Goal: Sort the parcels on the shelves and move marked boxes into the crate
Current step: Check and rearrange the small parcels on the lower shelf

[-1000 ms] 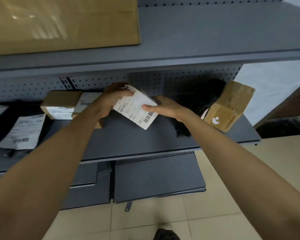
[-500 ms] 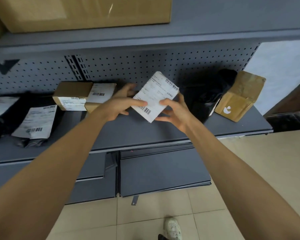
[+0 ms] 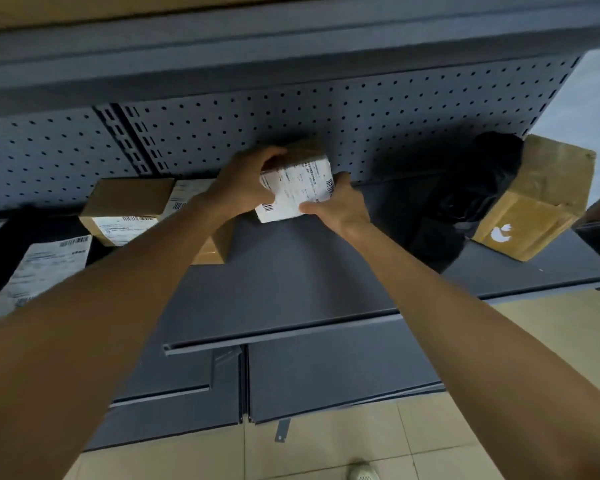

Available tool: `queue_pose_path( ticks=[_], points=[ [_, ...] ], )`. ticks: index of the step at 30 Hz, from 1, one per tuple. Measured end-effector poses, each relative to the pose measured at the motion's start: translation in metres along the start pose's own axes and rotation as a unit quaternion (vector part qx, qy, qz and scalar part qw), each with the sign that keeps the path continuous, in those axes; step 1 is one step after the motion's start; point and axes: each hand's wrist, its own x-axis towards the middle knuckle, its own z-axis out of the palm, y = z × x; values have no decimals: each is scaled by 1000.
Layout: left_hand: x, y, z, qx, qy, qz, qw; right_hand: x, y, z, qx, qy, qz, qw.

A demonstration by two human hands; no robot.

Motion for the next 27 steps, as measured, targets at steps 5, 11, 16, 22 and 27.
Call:
queue_pose_path(
  ticks=[5, 11, 16, 22, 27],
  points=[
    [13, -17, 12, 108, -39, -1, 993, 15, 5, 24, -115, -57, 8, 992],
    [6, -19, 21, 182, -57, -34, 981, 11, 1, 25, -162, -71, -21, 984],
    [-5, 43, 26, 122, 31, 2, 992, -1, -36, -43, -240, 18, -147, 959],
    [-6, 159, 58, -315, -175, -78, 929, -25, -24, -152, -309, 151, -70, 936],
    [-14, 213, 99, -340, -191, -44, 920, -51, 22, -187, -216, 196, 30, 956]
  ],
)
